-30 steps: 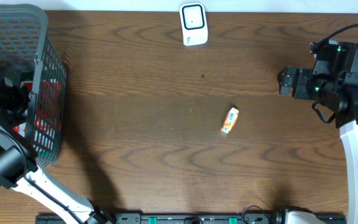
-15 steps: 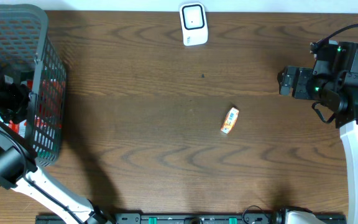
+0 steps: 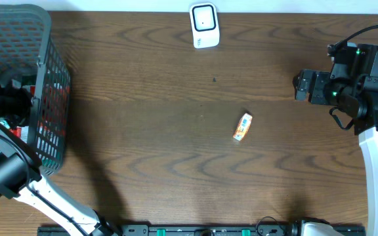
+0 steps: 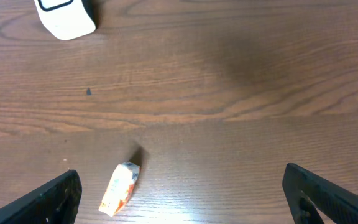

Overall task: Scan the item barcode
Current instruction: 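Move the left gripper back into the basket and grasp the red HACKS bag, then lift the red HACKS bag out and carry it toward the scanner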

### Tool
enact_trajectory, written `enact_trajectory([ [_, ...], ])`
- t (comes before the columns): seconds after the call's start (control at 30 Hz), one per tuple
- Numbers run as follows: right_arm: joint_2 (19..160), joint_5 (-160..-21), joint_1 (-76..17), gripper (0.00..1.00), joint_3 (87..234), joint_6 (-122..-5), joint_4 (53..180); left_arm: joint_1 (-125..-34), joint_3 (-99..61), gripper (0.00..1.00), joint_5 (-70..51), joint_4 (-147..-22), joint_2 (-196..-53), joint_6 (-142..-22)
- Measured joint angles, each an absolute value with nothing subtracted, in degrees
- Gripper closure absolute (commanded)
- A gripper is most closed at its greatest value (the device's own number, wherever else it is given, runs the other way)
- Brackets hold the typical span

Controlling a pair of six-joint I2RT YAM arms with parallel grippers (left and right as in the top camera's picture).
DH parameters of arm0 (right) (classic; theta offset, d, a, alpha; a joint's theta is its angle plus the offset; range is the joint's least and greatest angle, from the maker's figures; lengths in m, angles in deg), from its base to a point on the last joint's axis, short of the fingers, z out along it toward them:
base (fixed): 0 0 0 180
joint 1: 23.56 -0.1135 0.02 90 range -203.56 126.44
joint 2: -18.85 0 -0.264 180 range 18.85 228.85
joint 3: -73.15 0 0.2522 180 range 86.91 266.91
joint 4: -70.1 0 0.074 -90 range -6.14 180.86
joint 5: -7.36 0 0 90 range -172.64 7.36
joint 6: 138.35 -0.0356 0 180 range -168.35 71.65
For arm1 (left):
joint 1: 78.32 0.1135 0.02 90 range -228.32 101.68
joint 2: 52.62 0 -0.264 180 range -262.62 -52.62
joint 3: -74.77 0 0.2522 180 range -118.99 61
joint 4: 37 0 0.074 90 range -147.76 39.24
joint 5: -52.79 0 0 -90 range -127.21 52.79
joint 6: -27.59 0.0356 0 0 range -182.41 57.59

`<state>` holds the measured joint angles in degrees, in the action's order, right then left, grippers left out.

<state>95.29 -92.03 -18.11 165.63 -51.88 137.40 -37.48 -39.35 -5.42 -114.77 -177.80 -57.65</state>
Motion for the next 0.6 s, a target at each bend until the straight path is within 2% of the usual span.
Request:
enact_trajectory([
  [0.07, 95.3, -92.0, -18.1, 0.01, 165.6, -51.9, 137.4, -37.6, -39.4, 0.92, -3.6, -115.2, -177.7, -57.7],
  [0.43, 95.3, -92.0, -18.1, 0.01, 165.6, -51.9, 137.4, -35.8, -46.2, 0.92, -0.7, -119.3, -176.4, -63.6],
  [0.6, 95.3, -92.0, -18.1, 0.01, 165.6, -51.9, 137.4, -33.4, -47.2, 0.93, -0.4, -114.8, -165.4, -66.7],
])
